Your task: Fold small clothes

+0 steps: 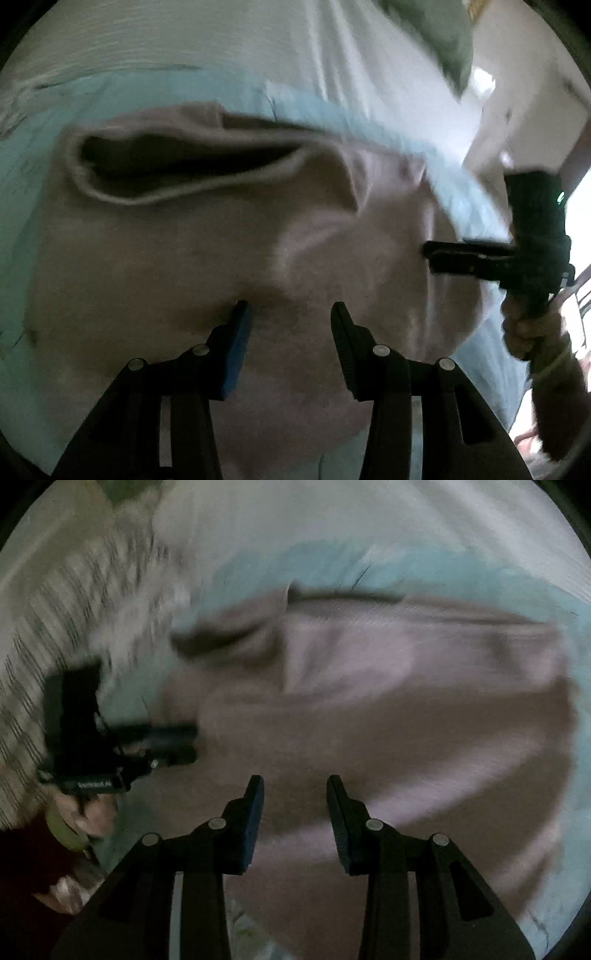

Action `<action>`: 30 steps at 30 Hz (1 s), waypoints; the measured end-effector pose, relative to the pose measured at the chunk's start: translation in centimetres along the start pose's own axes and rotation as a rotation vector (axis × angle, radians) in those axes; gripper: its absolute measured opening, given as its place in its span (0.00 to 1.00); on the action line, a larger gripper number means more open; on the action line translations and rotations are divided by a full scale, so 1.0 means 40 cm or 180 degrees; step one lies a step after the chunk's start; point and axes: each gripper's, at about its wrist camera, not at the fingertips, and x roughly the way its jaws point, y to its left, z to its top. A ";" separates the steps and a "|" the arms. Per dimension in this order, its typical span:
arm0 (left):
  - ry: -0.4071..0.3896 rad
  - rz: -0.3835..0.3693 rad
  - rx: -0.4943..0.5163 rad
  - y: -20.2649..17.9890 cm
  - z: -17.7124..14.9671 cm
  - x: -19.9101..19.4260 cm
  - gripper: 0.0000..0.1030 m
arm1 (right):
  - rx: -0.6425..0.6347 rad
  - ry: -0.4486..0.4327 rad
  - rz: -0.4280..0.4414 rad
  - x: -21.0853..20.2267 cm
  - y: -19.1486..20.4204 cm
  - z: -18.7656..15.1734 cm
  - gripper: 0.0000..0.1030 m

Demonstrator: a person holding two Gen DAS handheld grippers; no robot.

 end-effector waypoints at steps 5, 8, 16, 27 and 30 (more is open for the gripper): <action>0.0050 0.0223 0.0179 0.053 0.097 0.052 0.30 | 0.0132 -0.0006 -0.0258 0.059 -0.096 0.091 0.33; -0.0048 0.0588 0.0068 0.144 0.180 0.066 0.27 | 0.0430 -0.0300 -0.0580 0.037 -0.201 0.155 0.32; -0.0464 0.1019 -0.0544 0.343 0.297 0.042 0.01 | 0.1475 -0.1365 -0.1029 -0.137 -0.382 0.166 0.24; -0.0369 0.0255 -0.0229 0.097 -0.012 -0.093 0.32 | 0.0772 -0.0607 -0.0252 -0.113 -0.112 -0.055 0.51; -0.0216 0.0500 -0.0150 0.105 -0.062 -0.067 0.30 | 0.0810 -0.0585 -0.0482 -0.119 -0.151 -0.098 0.38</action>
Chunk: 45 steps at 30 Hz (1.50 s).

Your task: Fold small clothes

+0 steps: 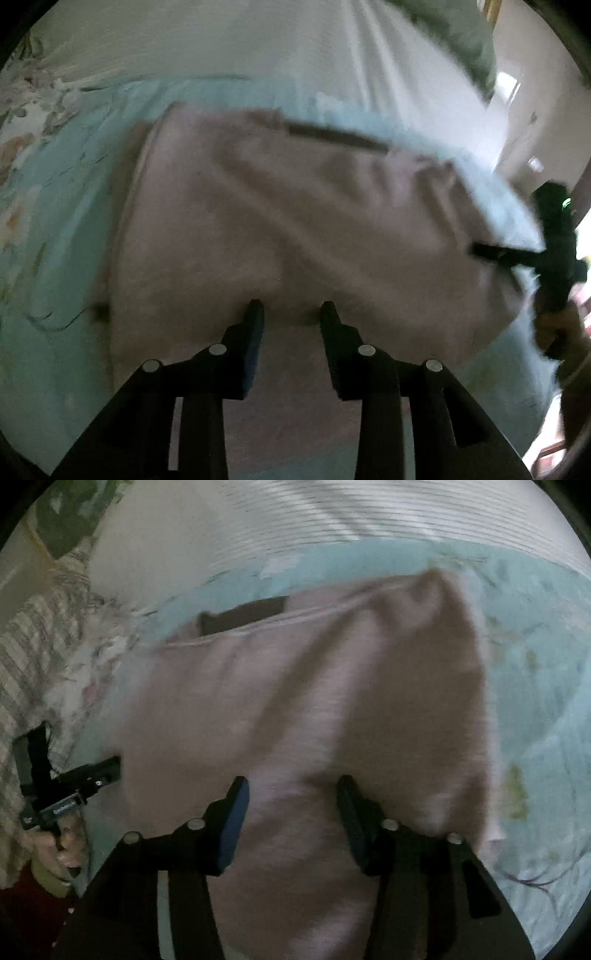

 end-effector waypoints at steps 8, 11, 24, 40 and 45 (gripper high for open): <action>-0.0127 0.0332 -0.0557 0.173 -0.015 -0.050 0.08 | 0.0664 -0.0501 -0.0471 -0.112 -0.143 0.014 0.36; -0.0128 0.0356 -0.0734 0.189 -0.048 -0.097 0.11 | 0.0628 -0.0579 -0.0447 -0.153 -0.112 -0.015 0.38; -0.0259 -0.0576 -0.1496 0.025 -0.220 -0.165 0.73 | 0.0638 -0.0577 0.0319 -0.158 0.081 -0.221 0.50; -0.0709 -0.0171 -0.2342 0.129 -0.094 -0.037 0.45 | 0.0672 -0.0579 0.0466 -0.171 0.120 -0.247 0.55; -0.0685 -0.0304 -0.2272 0.144 -0.062 -0.030 0.10 | 0.0641 -0.0605 0.0466 -0.172 0.103 -0.196 0.55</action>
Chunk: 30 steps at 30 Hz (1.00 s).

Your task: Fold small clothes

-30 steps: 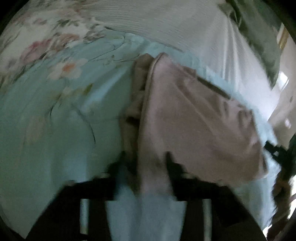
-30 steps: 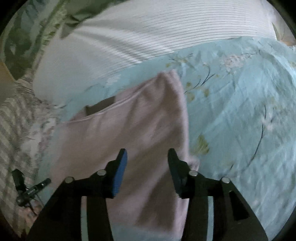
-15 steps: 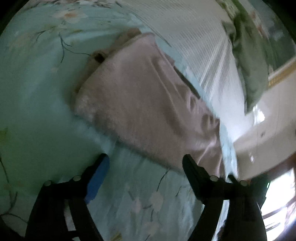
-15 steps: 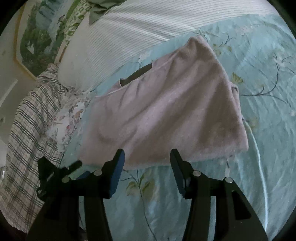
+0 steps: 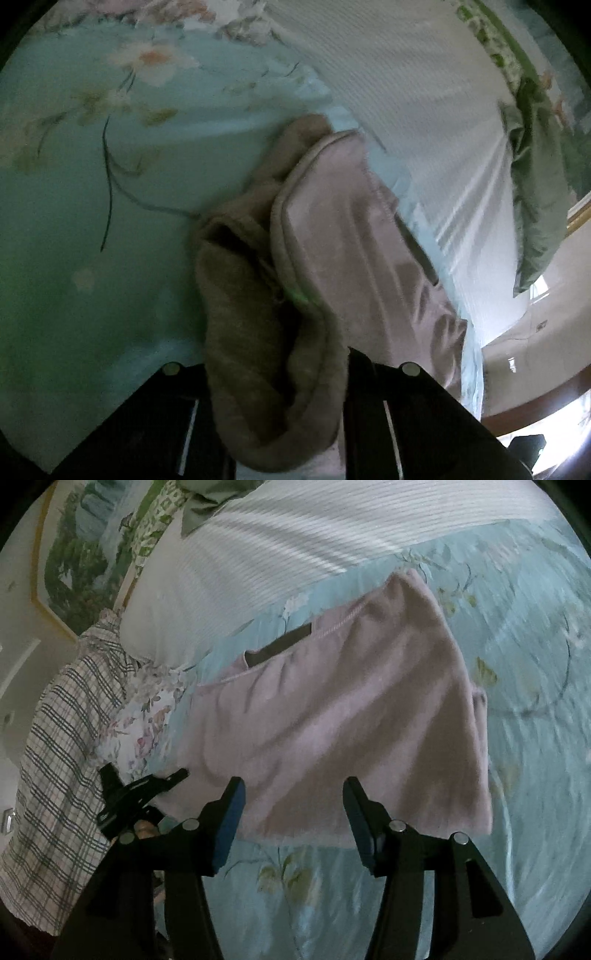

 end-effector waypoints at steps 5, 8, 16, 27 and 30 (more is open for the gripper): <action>-0.0086 -0.0082 0.0742 -0.167 -0.037 -0.042 0.08 | 0.0046 -0.0099 0.0113 0.000 -0.031 0.085 0.55; -0.0050 -0.0167 0.1311 -0.299 -0.087 -0.036 0.08 | 0.0045 -0.0051 0.0160 0.013 -0.045 0.138 0.55; 0.0060 0.0335 0.2582 -0.495 -0.298 0.096 0.08 | 0.0156 0.0403 0.0370 0.139 -0.061 0.208 0.67; 0.0077 0.0454 0.2778 -0.485 -0.322 0.136 0.08 | -0.0241 0.0998 0.0665 0.317 0.099 0.243 0.83; 0.0048 0.0470 0.2758 -0.481 -0.334 0.137 0.09 | -0.0683 0.1133 0.0495 0.347 0.188 0.263 0.90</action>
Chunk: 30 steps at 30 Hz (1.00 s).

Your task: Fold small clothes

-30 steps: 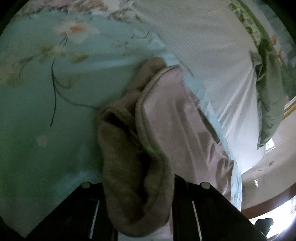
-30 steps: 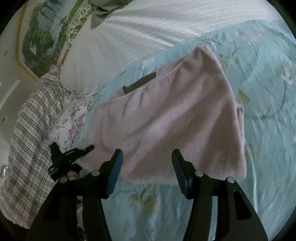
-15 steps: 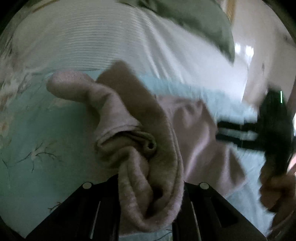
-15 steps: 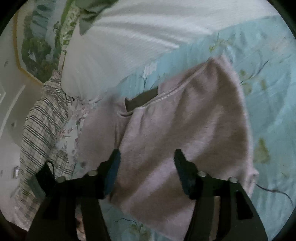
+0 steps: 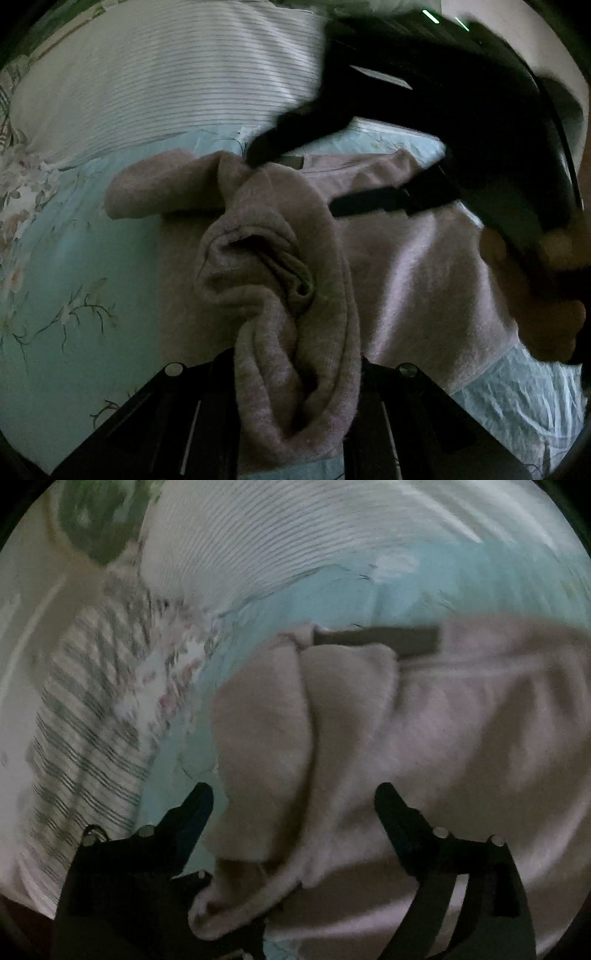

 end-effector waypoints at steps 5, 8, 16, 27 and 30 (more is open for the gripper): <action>-0.0035 0.0086 -0.0001 -0.015 -0.005 0.007 0.09 | -0.0585 0.0510 -0.0484 0.078 0.089 0.058 1.00; -0.0047 0.0093 0.0031 -0.023 -0.021 -0.004 0.09 | -0.0629 0.0721 -0.0865 0.142 0.085 0.094 1.00; -0.0050 0.0028 0.0055 -0.030 -0.030 -0.022 0.09 | -0.0147 0.0269 -0.0472 0.108 -0.009 0.129 0.26; -0.0181 -0.0489 -0.0143 -0.075 0.067 -0.140 0.08 | 0.0265 -0.0757 -0.0082 -0.191 -0.086 0.034 0.11; -0.0204 -0.0756 -0.0120 -0.132 0.097 -0.148 0.09 | 0.0413 -0.1003 -0.0155 -0.280 -0.157 -0.003 0.11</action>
